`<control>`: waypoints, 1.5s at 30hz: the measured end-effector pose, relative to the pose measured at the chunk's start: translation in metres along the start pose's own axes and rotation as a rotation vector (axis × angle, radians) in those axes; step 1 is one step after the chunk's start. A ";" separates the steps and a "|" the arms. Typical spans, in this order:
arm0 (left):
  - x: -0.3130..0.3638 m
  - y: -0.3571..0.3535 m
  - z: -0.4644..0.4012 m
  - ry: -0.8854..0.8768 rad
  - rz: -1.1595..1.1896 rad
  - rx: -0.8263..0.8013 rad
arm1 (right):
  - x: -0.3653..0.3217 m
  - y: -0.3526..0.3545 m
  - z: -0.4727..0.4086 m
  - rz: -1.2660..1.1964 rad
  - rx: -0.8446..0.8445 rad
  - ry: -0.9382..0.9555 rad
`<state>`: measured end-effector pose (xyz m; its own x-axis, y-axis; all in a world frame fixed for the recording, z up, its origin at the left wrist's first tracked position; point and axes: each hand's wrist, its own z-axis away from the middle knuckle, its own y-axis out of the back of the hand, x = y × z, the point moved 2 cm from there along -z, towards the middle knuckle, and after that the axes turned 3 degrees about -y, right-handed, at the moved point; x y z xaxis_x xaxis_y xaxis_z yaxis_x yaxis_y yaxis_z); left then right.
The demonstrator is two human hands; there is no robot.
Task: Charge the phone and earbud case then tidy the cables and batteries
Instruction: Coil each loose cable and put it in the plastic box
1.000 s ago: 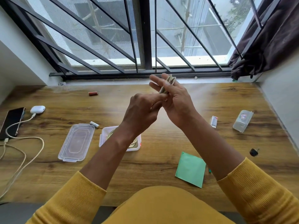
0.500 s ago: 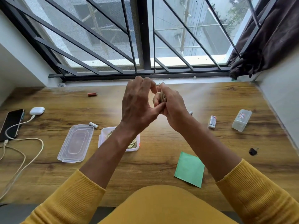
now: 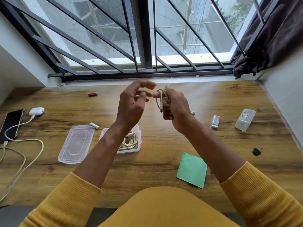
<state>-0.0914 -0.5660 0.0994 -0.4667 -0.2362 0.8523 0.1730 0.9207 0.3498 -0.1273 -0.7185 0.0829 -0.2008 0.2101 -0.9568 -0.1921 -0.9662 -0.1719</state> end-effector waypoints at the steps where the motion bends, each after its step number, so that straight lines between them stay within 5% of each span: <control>1: -0.003 0.001 -0.002 0.018 -0.037 -0.066 | -0.001 0.000 0.001 0.007 -0.012 -0.012; 5: -0.005 0.003 -0.005 0.097 0.068 -0.259 | -0.003 0.002 0.001 0.034 -0.051 -0.048; 18: -0.005 -0.001 0.001 0.000 0.136 -0.278 | -0.008 0.000 0.001 0.178 -0.089 0.026; 27: -0.007 0.000 0.004 -0.192 -0.110 -0.043 | -0.010 0.002 0.000 -0.032 -0.184 -0.157; 32: -0.010 -0.002 0.004 -0.071 0.024 0.018 | -0.008 -0.003 -0.002 -0.034 -0.221 -0.166; 41: -0.014 -0.010 0.010 0.283 0.242 0.215 | -0.010 -0.008 0.001 0.056 -0.023 -0.044; 45: -0.011 -0.006 0.011 0.202 0.075 0.264 | -0.011 -0.010 0.002 0.101 -0.033 0.027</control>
<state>-0.0963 -0.5653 0.0840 -0.2750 -0.1976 0.9409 -0.0428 0.9802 0.1933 -0.1250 -0.7113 0.0954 -0.1917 0.1079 -0.9755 -0.1404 -0.9867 -0.0815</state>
